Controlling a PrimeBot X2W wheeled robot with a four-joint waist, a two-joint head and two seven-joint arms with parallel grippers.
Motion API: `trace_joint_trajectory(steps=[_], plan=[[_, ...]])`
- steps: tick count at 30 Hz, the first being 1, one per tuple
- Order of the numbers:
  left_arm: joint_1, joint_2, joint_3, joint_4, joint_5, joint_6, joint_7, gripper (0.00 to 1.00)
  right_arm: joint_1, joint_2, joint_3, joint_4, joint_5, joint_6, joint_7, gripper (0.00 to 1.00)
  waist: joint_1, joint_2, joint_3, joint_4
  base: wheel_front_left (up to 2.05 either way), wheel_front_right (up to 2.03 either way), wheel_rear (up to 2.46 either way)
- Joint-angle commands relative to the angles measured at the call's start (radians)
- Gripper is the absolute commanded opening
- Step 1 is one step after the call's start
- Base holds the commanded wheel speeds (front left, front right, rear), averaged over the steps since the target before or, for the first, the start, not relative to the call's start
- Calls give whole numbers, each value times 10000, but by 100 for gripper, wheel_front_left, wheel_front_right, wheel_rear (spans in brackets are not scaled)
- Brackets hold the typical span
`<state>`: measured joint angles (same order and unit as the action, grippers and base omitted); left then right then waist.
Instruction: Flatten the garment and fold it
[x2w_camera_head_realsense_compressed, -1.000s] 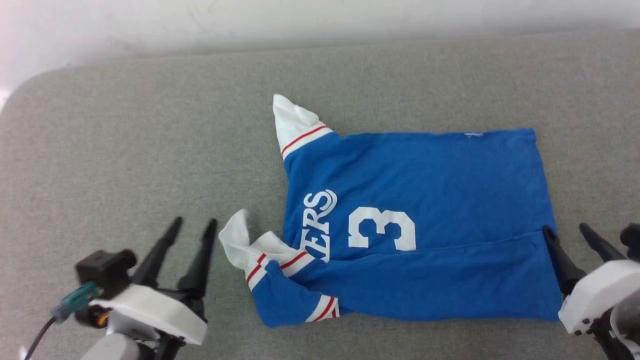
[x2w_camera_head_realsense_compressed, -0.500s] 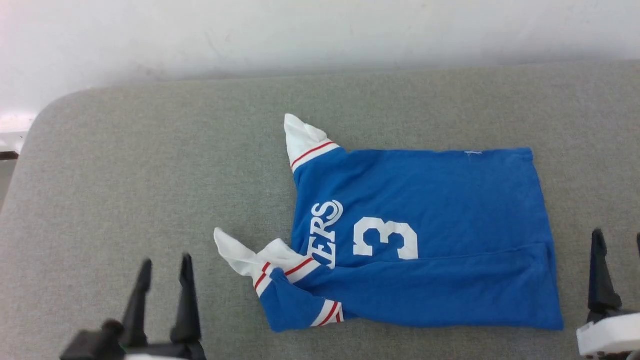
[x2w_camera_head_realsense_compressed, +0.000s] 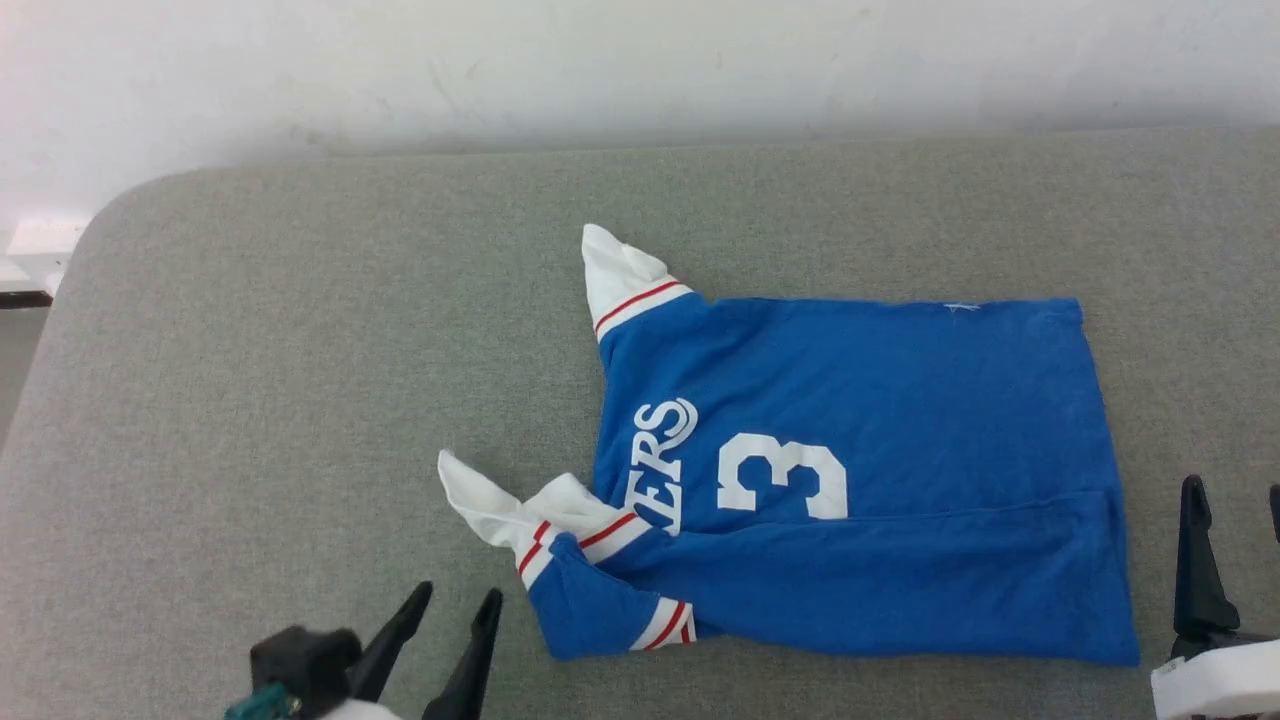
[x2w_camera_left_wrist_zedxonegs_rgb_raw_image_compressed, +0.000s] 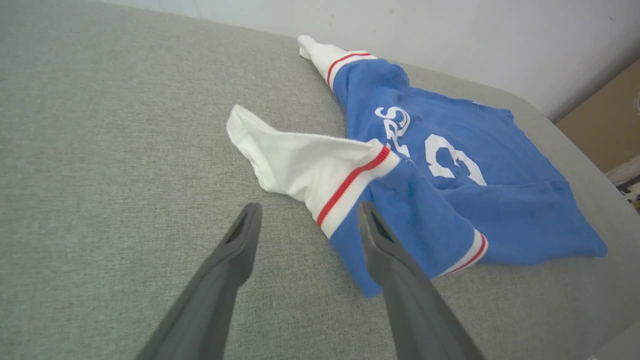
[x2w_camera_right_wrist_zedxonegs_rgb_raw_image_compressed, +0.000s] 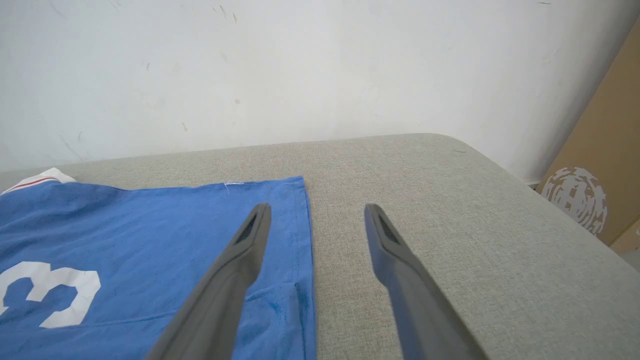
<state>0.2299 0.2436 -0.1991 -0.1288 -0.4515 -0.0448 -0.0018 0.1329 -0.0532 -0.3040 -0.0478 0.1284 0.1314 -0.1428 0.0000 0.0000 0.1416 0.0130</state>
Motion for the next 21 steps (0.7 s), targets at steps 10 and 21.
trace_joint_trajectory(steps=[10, 21], plan=[[-1473, 926, -562, -103, -815, -494, 2850, 100, -416, 29, 152, 172, -28, -7, -75, 100, 0, 0, 647, -116, 0, 0, 0], [-2206, 1075, -1108, 124, -2046, -714, 4435, 100, -663, 29, 196, 335, 19, -7, -115, 100, 0, 0, 1236, -326, 0, 0, 0]])
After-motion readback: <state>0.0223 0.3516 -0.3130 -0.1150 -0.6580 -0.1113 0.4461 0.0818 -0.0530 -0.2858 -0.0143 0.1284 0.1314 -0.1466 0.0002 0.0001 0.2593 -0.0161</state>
